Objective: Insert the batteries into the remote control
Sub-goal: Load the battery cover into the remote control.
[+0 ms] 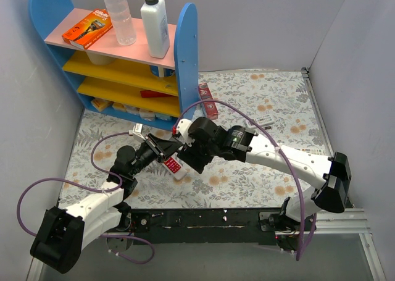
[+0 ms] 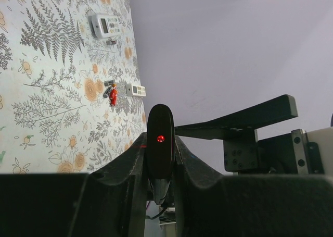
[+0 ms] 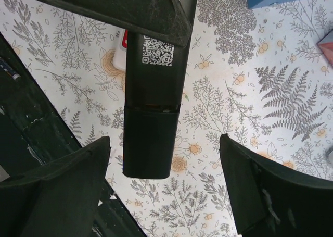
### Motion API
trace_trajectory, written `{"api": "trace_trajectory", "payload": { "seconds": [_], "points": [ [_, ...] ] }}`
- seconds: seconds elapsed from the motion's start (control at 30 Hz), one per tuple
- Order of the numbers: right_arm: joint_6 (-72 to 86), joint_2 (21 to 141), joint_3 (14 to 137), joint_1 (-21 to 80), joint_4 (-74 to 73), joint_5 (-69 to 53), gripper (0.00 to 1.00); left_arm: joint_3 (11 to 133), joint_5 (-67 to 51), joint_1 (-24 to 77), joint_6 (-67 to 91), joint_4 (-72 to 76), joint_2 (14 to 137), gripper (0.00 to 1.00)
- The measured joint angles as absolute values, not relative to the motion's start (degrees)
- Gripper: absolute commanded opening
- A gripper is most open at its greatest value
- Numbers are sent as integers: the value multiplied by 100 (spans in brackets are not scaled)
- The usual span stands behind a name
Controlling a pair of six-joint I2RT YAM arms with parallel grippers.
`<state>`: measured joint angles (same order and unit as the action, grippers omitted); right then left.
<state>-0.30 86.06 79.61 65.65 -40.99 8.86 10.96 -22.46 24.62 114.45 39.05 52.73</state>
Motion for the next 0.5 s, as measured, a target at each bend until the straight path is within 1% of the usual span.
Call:
{"api": "trace_trajectory", "payload": {
  "seconds": [0.2, 0.37, 0.5],
  "points": [
    [-497, 8239, 7972, 6565, -4099, 580, 95, 1094, -2318, 2462, 11445, 3907, 5271, 0],
    [-1396, 7644, 7878, 6565, -4034, -25, 94, 1098, -2408, 2462, 11445, 3898, 5271, 0],
    [-2399, 6980, 7384, 6565, -3942, -469, 89, 1157, -2617, 2462, 11445, 3857, 5295, 0]
  ]
}}
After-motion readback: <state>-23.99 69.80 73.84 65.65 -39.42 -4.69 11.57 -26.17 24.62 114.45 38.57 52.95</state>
